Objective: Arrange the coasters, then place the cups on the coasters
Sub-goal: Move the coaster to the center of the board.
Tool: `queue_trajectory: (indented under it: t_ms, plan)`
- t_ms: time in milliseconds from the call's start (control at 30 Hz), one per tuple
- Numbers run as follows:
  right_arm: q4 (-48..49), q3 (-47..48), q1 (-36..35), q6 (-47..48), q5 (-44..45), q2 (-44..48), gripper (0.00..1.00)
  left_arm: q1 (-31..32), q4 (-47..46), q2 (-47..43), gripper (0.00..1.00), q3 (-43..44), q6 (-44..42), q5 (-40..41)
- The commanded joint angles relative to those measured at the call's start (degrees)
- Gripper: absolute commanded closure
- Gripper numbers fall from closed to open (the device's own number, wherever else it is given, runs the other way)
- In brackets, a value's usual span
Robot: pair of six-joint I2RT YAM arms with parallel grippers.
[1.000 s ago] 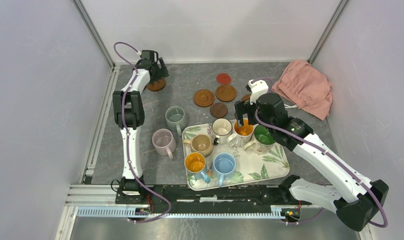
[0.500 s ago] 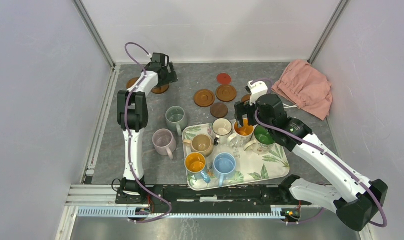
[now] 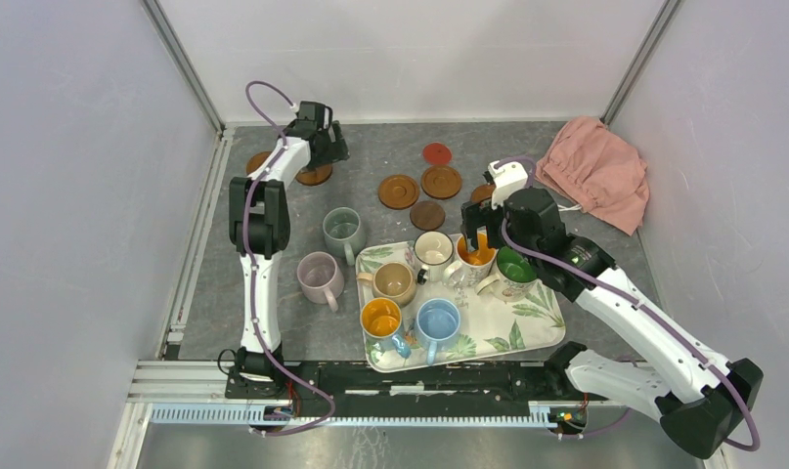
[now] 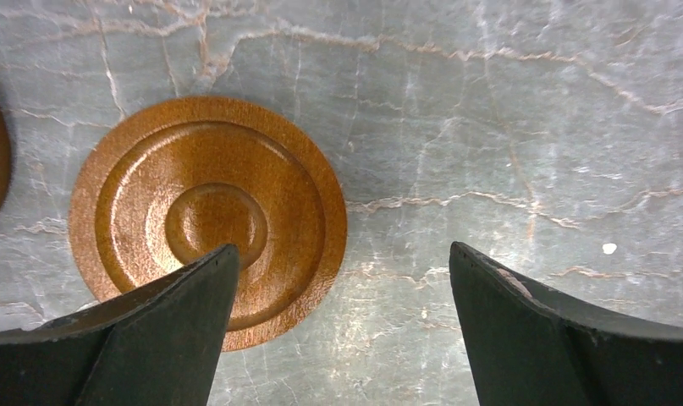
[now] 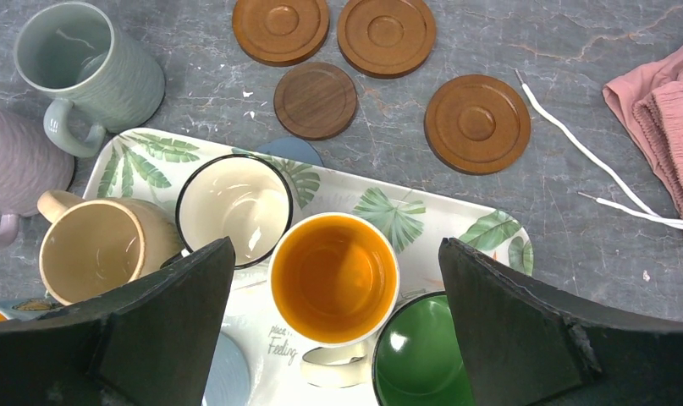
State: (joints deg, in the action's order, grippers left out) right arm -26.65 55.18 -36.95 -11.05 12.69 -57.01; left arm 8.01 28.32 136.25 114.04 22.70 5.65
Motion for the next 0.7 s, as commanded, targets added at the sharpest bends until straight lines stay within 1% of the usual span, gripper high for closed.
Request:
queue_trajectory:
  t_ms: [0, 100, 200, 300, 533, 667]
  plan:
    - [1.19, 0.23, 0.24, 0.75, 0.89, 1.10, 0.02, -0.01, 1.83, 0.13, 0.00, 8.30, -3.28, 0.01]
    - [0.69, 0.88, 0.27, 0.85, 1.09, 0.90, 0.02, -0.10, 2.27, 0.91, 0.00, 12.51, -3.45, -0.35]
    - [0.46, 1.16, 0.22, 0.85, 1.41, 1.19, 0.02, 0.09, 2.30, 0.60, 0.00, 13.80, -2.70, -1.75]
    - [0.46, 1.07, 0.21, 0.73, 1.50, 1.28, 0.02, 1.59, 2.24, -1.20, 0.00, 11.58, -2.45, -2.20]
    - [0.42, 1.07, 0.22, 0.41, 1.30, 1.03, 0.02, 8.15, -1.27, -7.40, 0.00, 1.88, -1.56, -1.80]
    - [0.37, 0.85, 0.22, 0.33, 1.48, 1.37, 0.02, 11.81, -1.92, -8.52, 0.00, -0.77, -0.61, -2.17]
